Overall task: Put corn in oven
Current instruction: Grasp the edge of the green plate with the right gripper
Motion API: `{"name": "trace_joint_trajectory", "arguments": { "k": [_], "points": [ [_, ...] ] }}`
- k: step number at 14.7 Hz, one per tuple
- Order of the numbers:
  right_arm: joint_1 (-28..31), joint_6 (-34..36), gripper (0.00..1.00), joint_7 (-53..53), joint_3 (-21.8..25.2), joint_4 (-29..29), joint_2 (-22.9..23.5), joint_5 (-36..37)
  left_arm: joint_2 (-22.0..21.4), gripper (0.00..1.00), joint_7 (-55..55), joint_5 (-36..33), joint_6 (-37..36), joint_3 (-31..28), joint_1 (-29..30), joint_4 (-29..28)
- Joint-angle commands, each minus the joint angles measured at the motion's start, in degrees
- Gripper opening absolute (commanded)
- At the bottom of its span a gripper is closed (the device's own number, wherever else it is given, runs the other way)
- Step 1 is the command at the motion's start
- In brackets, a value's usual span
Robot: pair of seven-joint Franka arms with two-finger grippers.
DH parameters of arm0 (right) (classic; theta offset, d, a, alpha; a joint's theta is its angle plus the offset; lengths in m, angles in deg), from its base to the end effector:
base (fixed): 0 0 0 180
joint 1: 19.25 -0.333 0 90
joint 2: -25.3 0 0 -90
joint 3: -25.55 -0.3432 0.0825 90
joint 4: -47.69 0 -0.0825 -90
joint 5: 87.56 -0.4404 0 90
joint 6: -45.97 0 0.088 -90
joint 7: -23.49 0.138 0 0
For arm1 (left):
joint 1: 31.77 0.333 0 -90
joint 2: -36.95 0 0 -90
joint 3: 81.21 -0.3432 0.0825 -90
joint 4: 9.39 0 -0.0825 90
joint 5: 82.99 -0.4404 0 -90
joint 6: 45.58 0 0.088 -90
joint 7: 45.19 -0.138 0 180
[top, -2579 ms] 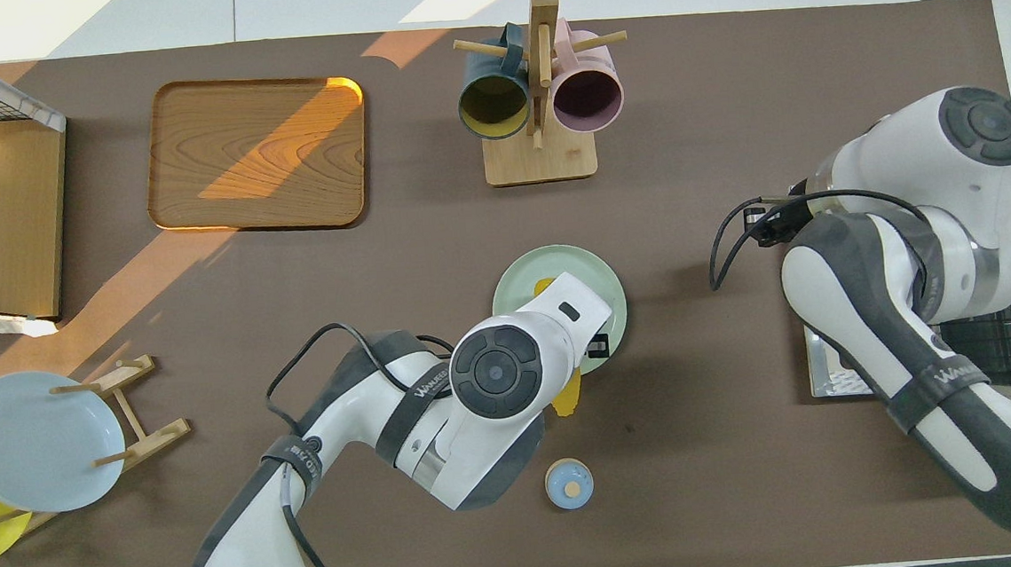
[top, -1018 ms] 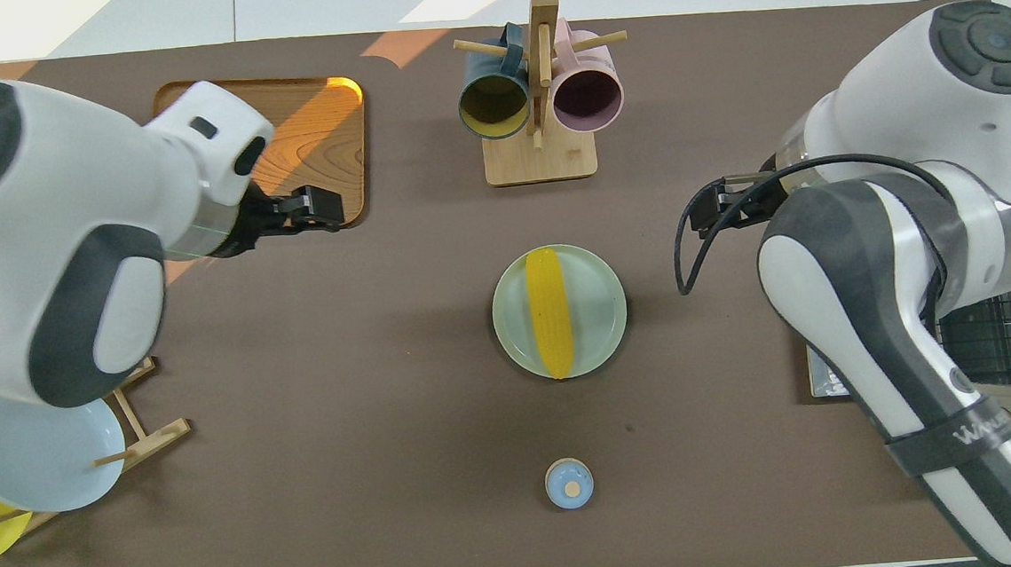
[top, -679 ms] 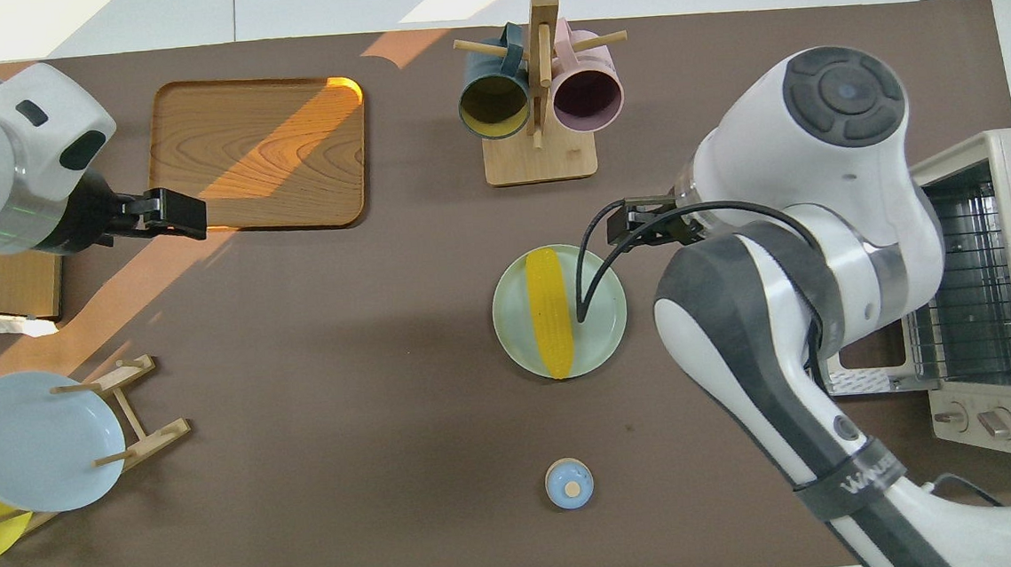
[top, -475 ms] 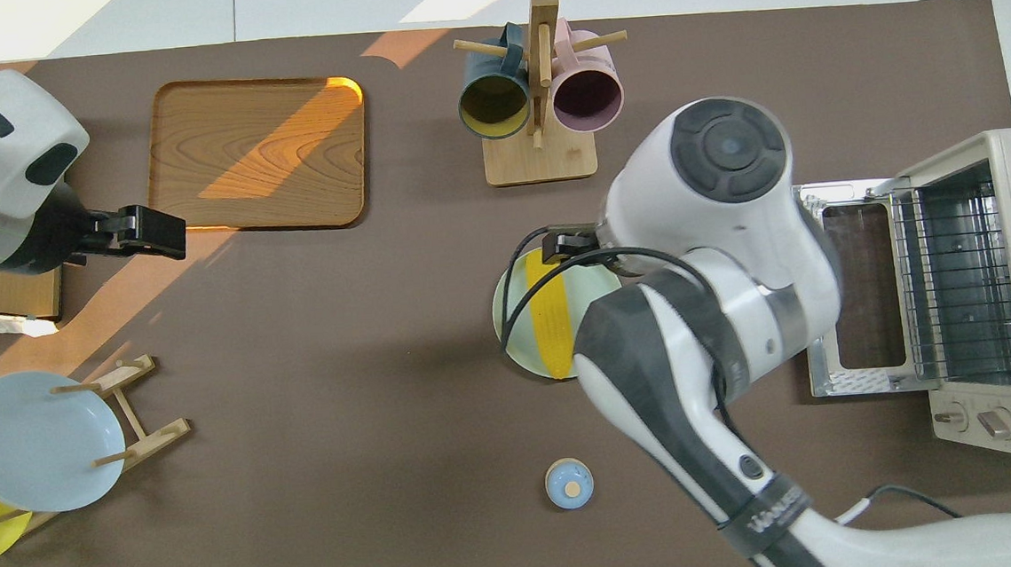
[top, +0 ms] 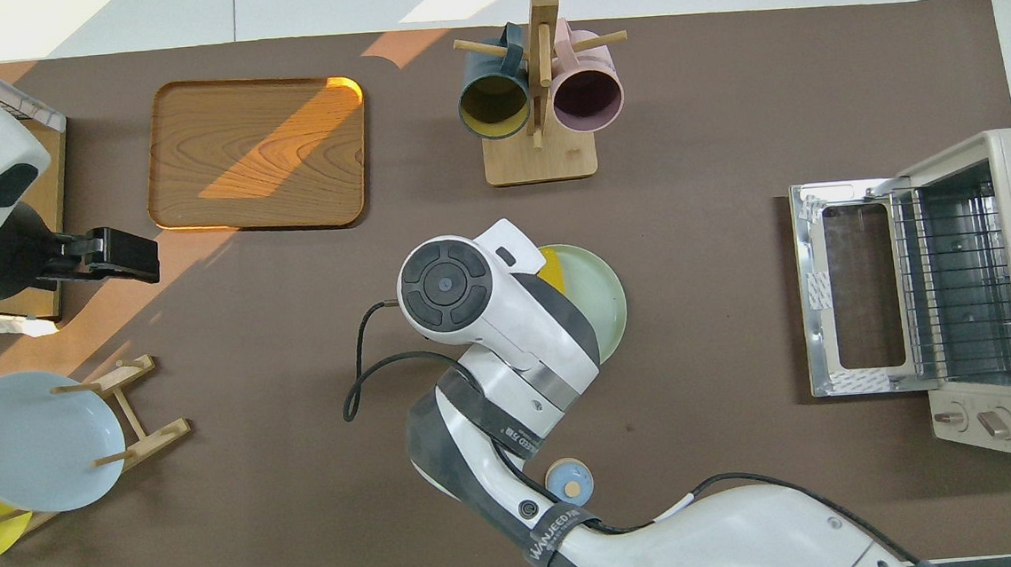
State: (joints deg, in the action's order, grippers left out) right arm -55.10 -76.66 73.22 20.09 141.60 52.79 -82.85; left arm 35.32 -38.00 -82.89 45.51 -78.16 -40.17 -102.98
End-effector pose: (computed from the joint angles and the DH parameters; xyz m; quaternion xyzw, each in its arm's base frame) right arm 0.5652 0.4802 0.3056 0.9982 -0.0573 0.0177 0.0005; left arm 0.5895 -0.1200 0.6065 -0.9993 0.0371 0.0075 0.0011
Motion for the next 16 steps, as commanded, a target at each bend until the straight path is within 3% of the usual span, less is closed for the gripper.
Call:
{"name": "trace_joint_trajectory", "arguments": {
  "k": [1,2,4,6,8,9,13,16],
  "points": [
    [1.05,-4.18,0.99,0.01,0.01,2.84,0.03,0.83,-0.31,1.0,-1.3,-0.37,1.45,0.55,0.67,-1.07],
    [1.05,-5.59,0.86,0.01,0.01,4.16,-0.15,0.74,-0.22,1.0,-1.47,-0.37,1.37,0.47,0.58,-1.24],
    [1.22,-6.22,0.69,-0.16,-0.07,5.84,-0.68,0.74,-0.13,1.0,-1.48,-0.28,1.28,0.73,0.32,-1.42],
    [1.22,-6.74,0.41,-0.25,-0.07,7.07,-1.03,0.65,-0.13,1.0,-1.48,1.99,1.36,0.64,0.05,-1.51],
    [1.22,-8.93,0.22,-0.25,-0.07,9.61,-1.73,0.13,-0.13,1.0,-1.48,2.62,1.28,0.99,0.49,-1.42],
    [1.13,-9.11,0.03,-0.25,-0.07,10.41,-1.91,0.13,-0.22,1.0,-1.48,2.62,1.19,1.08,0.4,-1.51],
    [1.75,-7.36,0.0,-1.39,-0.07,9.45,-1.91,0.47,-0.31,1.0,-1.39,2.62,1.01,1.08,0.14,-1.51],
    [2.19,4.73,0.0,-6.13,0.28,1.31,-1.39,1.88,-0.66,1.0,-1.39,2.62,0.92,1.08,0.58,-1.86]
  ]
}}
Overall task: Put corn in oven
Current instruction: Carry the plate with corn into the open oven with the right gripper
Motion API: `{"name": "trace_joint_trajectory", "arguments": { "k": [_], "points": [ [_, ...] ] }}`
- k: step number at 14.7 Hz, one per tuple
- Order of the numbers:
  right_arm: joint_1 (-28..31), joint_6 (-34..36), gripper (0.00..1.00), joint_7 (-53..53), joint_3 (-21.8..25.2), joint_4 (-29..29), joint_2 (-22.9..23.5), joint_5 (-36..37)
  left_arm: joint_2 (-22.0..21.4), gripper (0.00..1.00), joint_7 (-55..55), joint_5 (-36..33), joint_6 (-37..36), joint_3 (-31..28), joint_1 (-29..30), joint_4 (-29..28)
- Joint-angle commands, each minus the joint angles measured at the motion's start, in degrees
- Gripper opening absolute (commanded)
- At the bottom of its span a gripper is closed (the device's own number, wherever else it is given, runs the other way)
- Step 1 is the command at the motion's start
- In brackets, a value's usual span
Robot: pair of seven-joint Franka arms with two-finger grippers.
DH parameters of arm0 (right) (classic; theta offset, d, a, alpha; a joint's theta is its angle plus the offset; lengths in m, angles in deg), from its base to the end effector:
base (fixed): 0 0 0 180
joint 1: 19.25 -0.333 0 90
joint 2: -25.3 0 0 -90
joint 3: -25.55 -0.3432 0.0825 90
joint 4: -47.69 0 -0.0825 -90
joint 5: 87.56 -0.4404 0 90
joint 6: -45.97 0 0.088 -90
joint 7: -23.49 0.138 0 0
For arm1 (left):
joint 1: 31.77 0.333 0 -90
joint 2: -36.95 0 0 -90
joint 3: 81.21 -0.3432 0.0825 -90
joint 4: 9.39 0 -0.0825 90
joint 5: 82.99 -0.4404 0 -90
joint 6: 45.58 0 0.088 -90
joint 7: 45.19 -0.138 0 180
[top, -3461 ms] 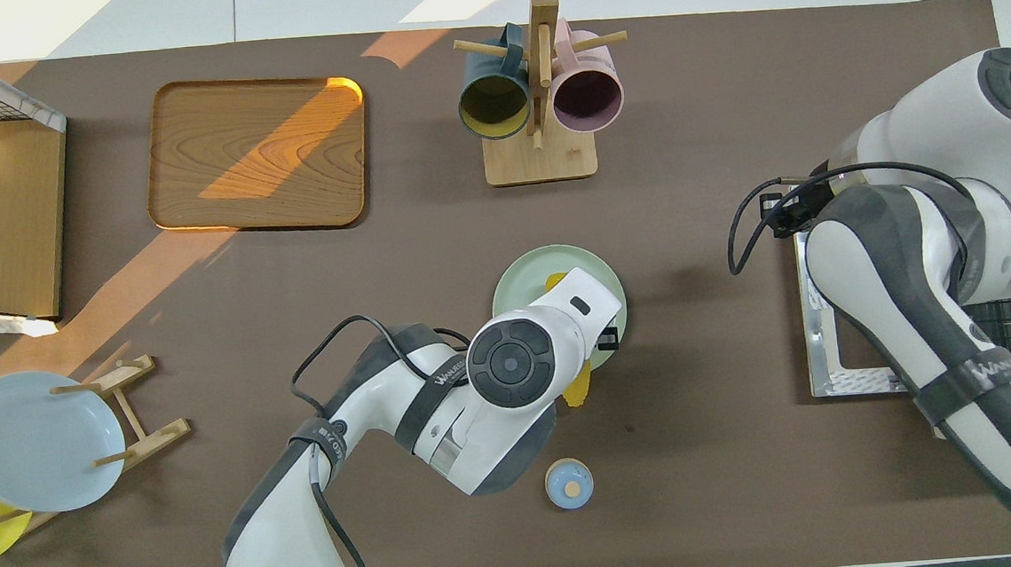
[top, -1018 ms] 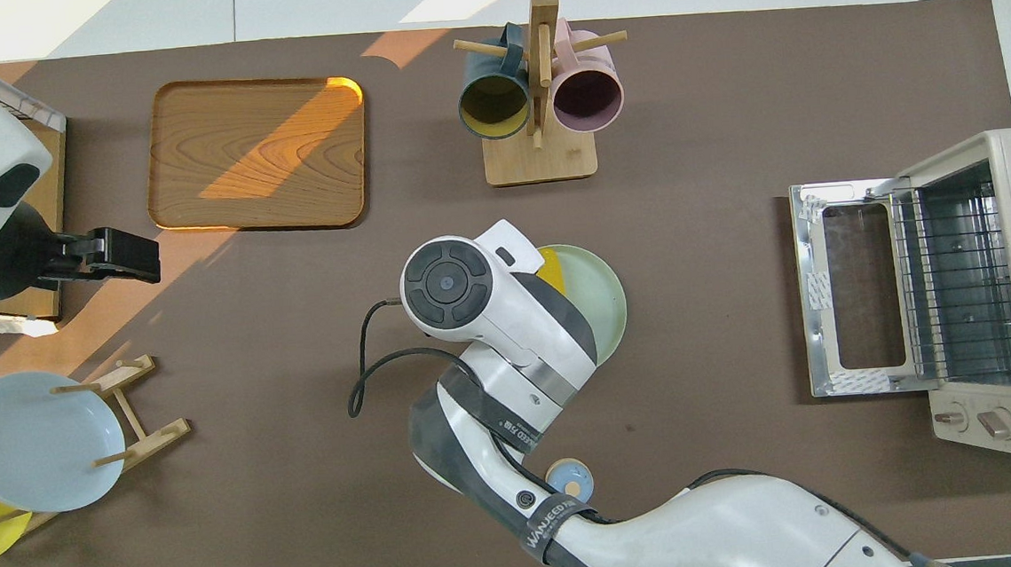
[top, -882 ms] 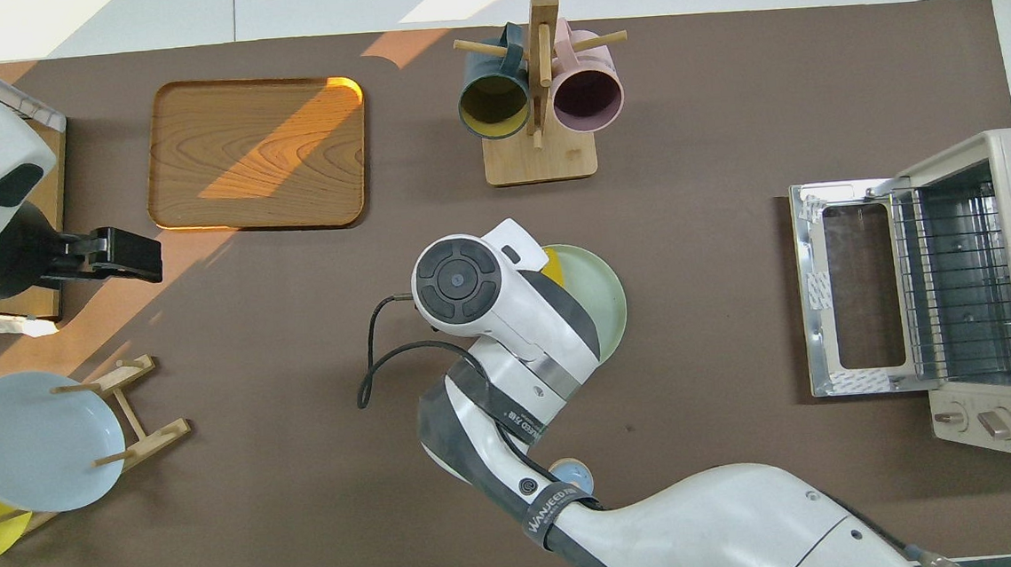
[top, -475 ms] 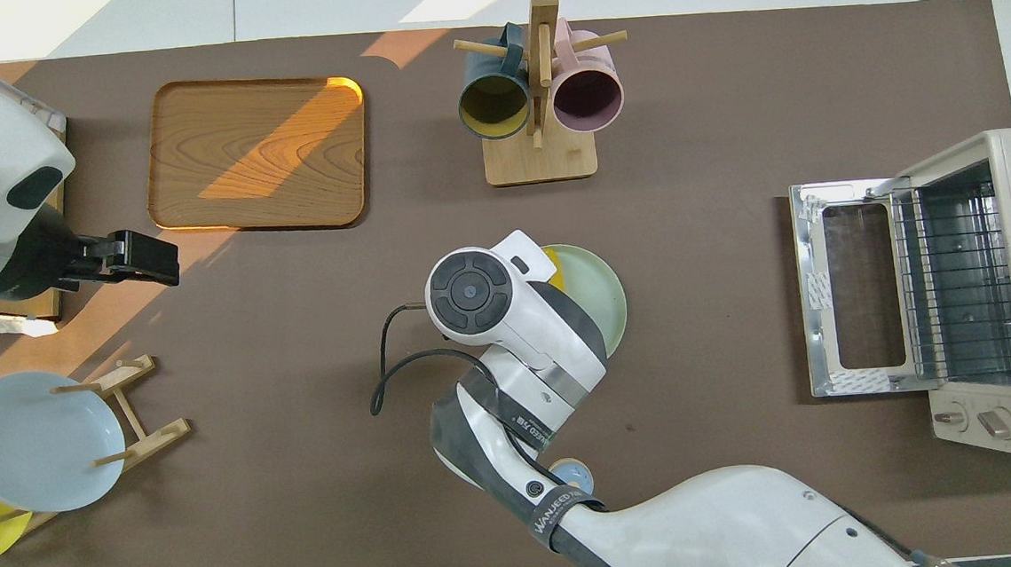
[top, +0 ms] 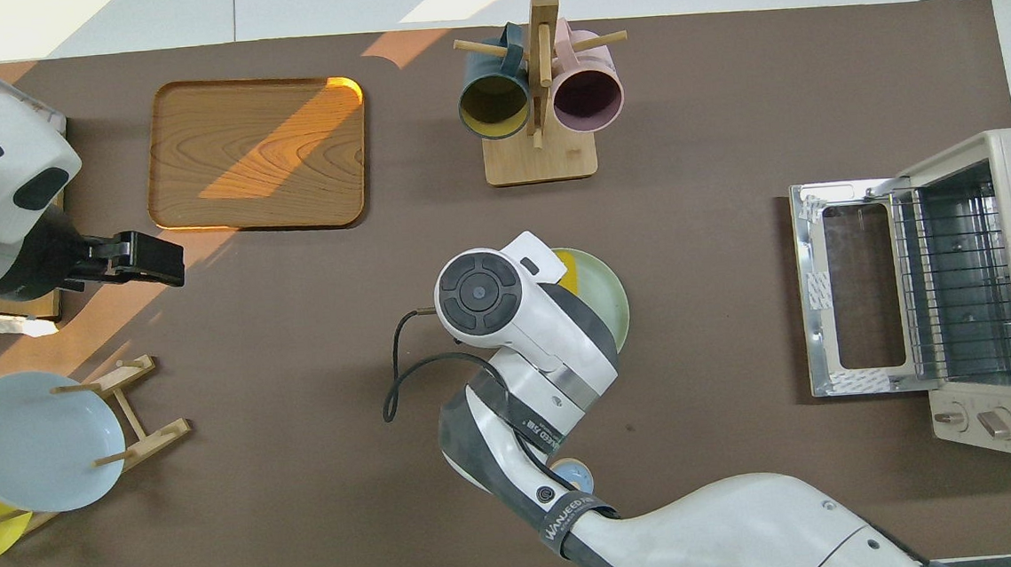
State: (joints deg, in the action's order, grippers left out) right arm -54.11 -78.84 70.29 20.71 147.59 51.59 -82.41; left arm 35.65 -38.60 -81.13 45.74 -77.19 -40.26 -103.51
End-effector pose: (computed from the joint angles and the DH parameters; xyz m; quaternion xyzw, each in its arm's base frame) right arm 0.5562 0.4493 0.2717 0.9990 -0.0400 0.0043 0.0205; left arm 0.5876 -0.1353 0.5985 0.9985 -0.0510 -0.0155 0.0130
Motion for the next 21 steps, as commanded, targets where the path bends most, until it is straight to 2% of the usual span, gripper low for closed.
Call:
{"name": "trace_joint_trajectory", "arguments": {
  "k": [1,4,9,14,17,21],
  "points": [
    [1.2,10.61,0.0,-4.26,-0.34,-7.85,0.33,3.61,-0.9,1.0,-0.7,0.86,1.22,0.02,0.67,-1.33],
    [2.33,17.57,0.0,-5.05,-0.34,-12.01,0.17,7.06,-1.16,1.0,-0.34,0.86,0.61,-0.42,0.75,-1.15],
    [10.23,25.84,0.0,-16.91,-0.34,-9.3,-7.03,7.06,-1.16,1.0,-0.34,0.86,0.78,-0.5,0.75,-1.15],
    [21.92,26.82,0.0,-29.82,-0.34,1.24,-16.0,7.06,-1.16,1.0,-0.34,0.86,0.78,-0.5,0.75,-1.15],
    [30.45,25.94,0.0,-36.77,-0.43,3.63,-17.06,7.06,-1.16,1.0,-0.34,0.77,0.78,-0.5,0.75,-1.15],
    [36.25,24.54,0.0,-42.66,-0.34,6.08,-17.5,7.06,-1.16,1.0,-0.34,0.86,0.78,-0.5,0.76,-1.15]
  ]
}}
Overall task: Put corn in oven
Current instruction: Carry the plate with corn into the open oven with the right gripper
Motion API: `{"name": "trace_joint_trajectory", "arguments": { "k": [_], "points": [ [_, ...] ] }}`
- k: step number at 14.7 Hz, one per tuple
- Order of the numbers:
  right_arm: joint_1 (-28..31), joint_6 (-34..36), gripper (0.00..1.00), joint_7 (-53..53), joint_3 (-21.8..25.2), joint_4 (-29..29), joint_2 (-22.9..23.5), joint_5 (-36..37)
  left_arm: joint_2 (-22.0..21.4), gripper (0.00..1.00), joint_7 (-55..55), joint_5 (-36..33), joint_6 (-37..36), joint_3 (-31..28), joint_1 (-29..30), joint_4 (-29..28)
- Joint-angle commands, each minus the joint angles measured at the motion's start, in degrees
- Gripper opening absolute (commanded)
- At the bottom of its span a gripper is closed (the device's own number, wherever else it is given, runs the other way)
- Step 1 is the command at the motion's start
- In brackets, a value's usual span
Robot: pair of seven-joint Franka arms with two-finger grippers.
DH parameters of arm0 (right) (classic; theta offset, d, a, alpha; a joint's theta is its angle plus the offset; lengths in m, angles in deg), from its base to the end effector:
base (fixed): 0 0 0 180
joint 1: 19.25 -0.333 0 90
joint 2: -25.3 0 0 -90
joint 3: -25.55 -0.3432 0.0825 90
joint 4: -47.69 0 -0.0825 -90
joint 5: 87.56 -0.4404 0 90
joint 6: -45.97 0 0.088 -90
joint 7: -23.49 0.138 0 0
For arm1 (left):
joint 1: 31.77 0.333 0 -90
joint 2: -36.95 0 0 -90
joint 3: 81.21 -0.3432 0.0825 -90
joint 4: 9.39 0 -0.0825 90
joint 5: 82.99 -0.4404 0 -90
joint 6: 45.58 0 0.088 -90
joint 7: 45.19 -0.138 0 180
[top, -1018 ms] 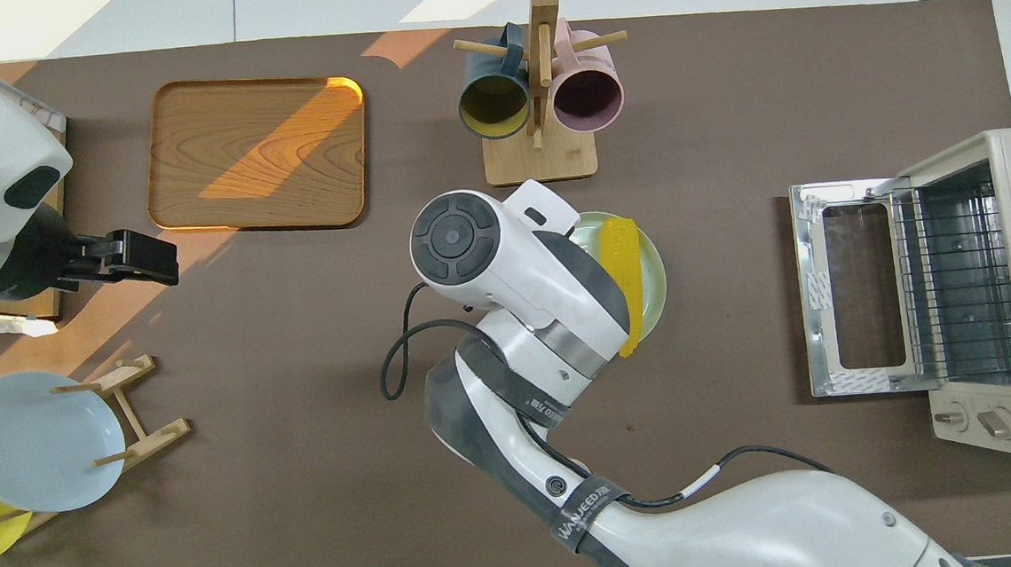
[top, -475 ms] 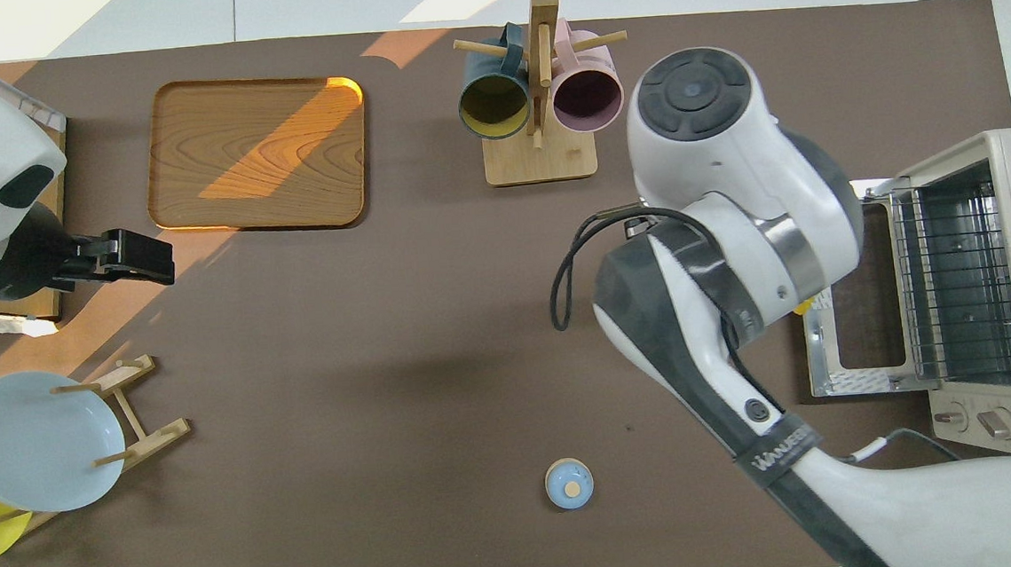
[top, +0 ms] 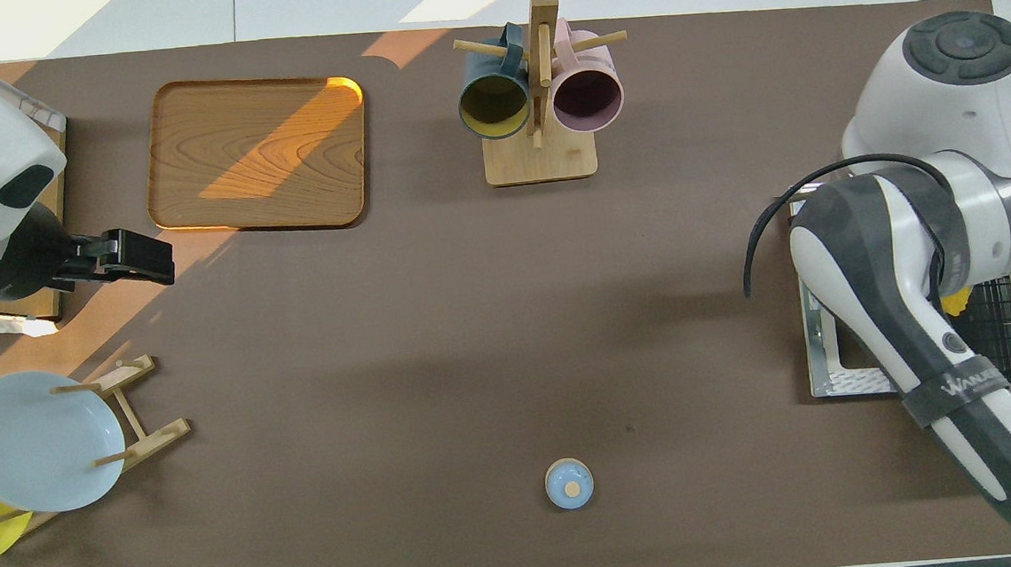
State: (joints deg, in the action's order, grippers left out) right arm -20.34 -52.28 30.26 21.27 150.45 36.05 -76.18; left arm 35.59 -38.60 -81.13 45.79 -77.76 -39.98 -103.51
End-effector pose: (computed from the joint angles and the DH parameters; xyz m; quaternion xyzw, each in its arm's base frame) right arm 0.6310 0.0330 0.4007 0.9872 0.0153 -0.1216 0.1019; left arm 0.5894 -0.1265 0.5992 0.9989 -0.0436 -0.0145 0.0134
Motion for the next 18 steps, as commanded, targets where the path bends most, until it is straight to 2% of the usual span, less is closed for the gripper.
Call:
{"name": "trace_joint_trajectory", "arguments": {
  "k": [1,4,8,14,15,17,18],
  "points": [
    [4.15,-2.98,0.0,-4.47,-0.99,3.93,-2.04,0.84,-1.1,1.0,-0.35,0.86,0.74,0.07,0.47,-1.16],
    [6.71,-5.89,0.0,-6.95,-0.91,7.53,-3.27,0.84,-1.1,1.0,-0.35,0.86,0.74,0.07,0.47,-1.16],
    [9.33,-14.31,0.0,-11.06,-0.82,15.7,-5.73,0.84,-1.1,1.0,-0.35,0.77,0.74,0.07,0.47,-1.16],
    [10.4,-15.3,0.0,-11.69,-0.91,16.25,-5.91,0.84,-1.1,1.0,-0.35,0.86,0.74,0.07,0.47,-1.16],
    [10.66,-15.3,0.04,-11.69,-0.91,16.25,-5.91,0.84,-1.1,1.0,-0.35,0.77,0.74,0.07,0.47,-1.16],
    [10.67,-15.91,0.29,-11.69,-0.91,16.25,-5.82,0.84,-1.1,1.0,-0.35,0.86,0.74,0.07,0.47,-1.16],
    [10.67,-16.18,0.34,-11.69,-0.91,16.16,-5.74,0.84,-1.1,1.0,-0.35,0.86,0.74,0.07,0.47,-1.16]
  ]
}}
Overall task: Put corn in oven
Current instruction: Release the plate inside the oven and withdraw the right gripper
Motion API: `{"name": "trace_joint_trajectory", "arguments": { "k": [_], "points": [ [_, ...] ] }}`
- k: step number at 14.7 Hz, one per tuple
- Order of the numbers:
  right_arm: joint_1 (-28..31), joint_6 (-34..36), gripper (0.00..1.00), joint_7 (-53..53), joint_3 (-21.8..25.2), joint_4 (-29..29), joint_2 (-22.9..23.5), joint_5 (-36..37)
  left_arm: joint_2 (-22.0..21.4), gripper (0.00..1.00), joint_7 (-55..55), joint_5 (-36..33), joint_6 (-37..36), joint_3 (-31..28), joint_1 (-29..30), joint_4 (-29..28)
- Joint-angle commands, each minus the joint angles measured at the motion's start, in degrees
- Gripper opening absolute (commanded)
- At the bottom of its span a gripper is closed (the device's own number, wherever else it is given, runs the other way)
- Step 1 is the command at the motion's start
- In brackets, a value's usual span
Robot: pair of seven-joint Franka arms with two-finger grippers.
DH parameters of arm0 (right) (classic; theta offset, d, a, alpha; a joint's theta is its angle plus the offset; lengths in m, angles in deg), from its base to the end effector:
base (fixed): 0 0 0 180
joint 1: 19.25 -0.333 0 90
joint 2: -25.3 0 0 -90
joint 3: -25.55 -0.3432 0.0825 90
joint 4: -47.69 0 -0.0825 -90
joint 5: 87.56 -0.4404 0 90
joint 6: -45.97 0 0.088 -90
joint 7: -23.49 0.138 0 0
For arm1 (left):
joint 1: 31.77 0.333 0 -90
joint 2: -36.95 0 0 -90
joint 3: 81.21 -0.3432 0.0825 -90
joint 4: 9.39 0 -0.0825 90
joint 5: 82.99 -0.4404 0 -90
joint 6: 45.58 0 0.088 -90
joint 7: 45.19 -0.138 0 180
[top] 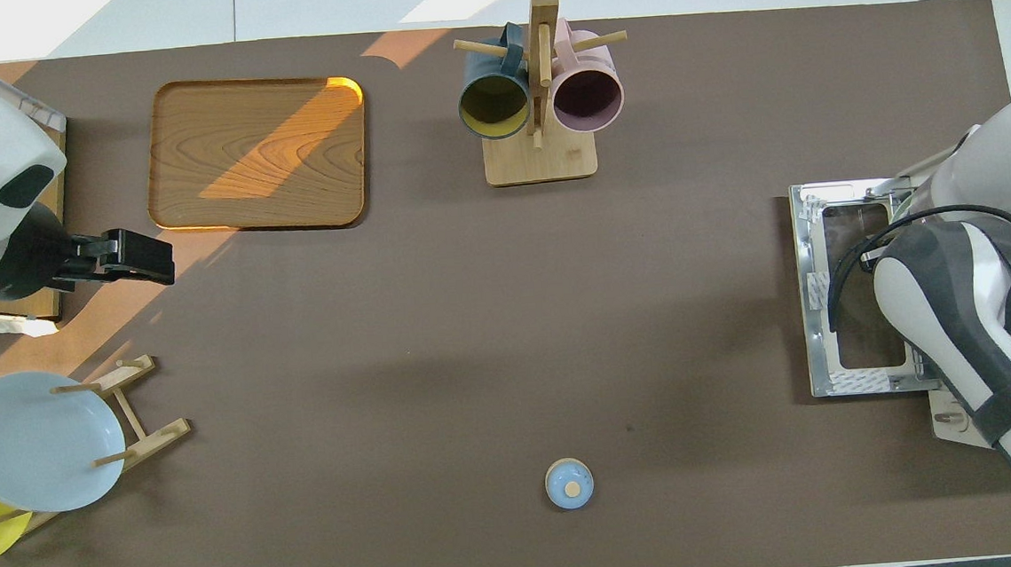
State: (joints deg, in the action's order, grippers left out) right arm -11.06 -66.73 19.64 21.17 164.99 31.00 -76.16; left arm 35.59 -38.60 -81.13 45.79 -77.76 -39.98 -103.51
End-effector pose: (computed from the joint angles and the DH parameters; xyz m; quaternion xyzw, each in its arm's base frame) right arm 0.5908 -0.0582 0.3457 0.9914 0.0469 -0.0944 0.0779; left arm 0.5894 -0.1265 0.5992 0.9989 -0.0436 -0.0145 0.0134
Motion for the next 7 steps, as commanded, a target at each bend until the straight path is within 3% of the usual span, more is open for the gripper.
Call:
{"name": "trace_joint_trajectory", "arguments": {
  "k": [1,7],
  "points": [
    [1.3,-1.47,0.36,-1.08,-0.89,1.18,-0.6,0.73,-1.1,1.0,-0.35,0.86,0.74,0.07,0.47,-1.16],
    [0.16,4.14,0.37,-0.64,-1.24,-4.87,1.15,-0.14,-1.1,1.0,-0.35,0.77,0.74,0.07,0.47,-1.16]
  ]
}}
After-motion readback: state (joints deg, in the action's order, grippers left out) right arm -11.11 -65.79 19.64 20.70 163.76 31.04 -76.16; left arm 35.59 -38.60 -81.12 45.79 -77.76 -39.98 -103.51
